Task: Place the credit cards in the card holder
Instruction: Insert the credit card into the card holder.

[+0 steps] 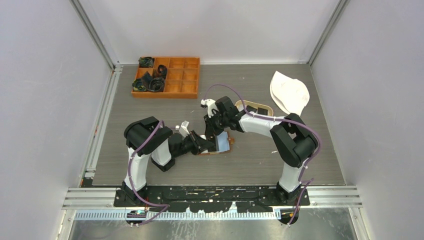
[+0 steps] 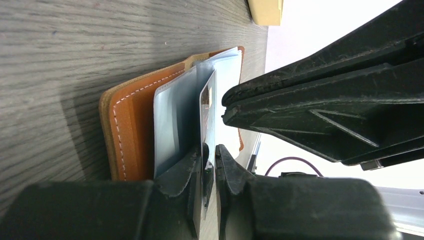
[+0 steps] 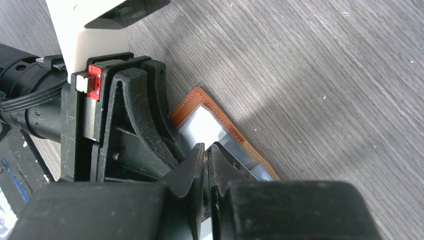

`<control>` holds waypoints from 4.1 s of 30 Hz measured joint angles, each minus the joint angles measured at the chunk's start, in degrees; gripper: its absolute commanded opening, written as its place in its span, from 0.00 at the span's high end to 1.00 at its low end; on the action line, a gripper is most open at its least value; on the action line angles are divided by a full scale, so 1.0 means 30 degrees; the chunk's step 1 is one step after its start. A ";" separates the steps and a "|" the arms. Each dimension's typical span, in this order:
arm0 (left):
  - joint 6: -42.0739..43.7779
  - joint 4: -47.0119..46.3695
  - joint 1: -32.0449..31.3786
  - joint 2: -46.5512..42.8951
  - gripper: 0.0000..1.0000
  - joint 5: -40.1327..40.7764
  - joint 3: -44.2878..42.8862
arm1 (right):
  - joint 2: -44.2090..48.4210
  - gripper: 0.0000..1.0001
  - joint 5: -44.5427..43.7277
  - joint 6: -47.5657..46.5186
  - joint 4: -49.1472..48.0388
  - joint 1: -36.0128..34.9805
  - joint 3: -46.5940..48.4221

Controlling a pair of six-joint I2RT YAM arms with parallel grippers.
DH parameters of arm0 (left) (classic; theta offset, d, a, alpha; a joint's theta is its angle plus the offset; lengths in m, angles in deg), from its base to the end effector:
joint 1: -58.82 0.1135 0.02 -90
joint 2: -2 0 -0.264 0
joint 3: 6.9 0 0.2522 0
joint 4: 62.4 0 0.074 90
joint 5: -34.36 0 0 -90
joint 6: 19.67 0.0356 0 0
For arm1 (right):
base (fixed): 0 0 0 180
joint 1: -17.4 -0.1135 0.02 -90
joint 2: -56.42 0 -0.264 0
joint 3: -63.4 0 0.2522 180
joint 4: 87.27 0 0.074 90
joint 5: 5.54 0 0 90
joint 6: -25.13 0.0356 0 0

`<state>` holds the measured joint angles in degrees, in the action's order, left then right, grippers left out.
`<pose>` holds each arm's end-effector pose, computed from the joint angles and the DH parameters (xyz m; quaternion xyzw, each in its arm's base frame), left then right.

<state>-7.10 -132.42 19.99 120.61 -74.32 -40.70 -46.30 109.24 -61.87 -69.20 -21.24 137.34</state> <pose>0.2058 -0.1803 0.0666 -0.1649 0.7705 -0.5792 0.2087 0.2812 0.2439 0.1720 -0.3531 0.8406 0.3142 0.2648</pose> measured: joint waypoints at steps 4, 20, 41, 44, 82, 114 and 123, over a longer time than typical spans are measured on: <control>0.0022 0.0066 0.0000 -0.0044 0.84 -0.0066 -0.0007 | -0.0131 0.87 0.0233 0.0248 0.0197 -0.0058 0.0240; 0.0160 0.0612 0.0000 -0.0262 0.83 -0.0284 -0.0146 | -0.1676 0.91 0.0612 0.0743 0.2142 -0.0474 0.1719; 0.0612 0.1537 -0.0022 -0.0918 0.80 -0.0284 -0.0138 | 0.2390 0.82 0.1523 -0.2951 0.3963 0.1617 0.0845; 0.0721 0.1821 -0.0029 -0.1086 0.82 -0.0291 -0.0131 | 0.3956 0.85 0.2805 -0.5763 0.5056 0.2259 0.0350; 0.0991 0.6637 -0.2113 -0.4262 0.70 0.2237 -0.0444 | 0.3308 0.90 -0.1858 -1.7456 0.6878 -0.0087 -0.2681; 0.5552 1.8010 -0.1647 -0.8808 0.95 0.3191 -0.2579 | 0.3111 0.87 -0.1865 -1.7012 0.7213 -0.0087 -0.2317; 0.6222 2.0189 -0.1836 -0.8699 0.96 0.3242 -0.3789 | 0.4969 0.88 -0.2113 -1.8272 0.9078 -0.0080 -0.2237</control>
<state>11.57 -71.86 14.48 94.51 -64.59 -52.06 -31.39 102.90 -116.68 -41.96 -21.48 130.63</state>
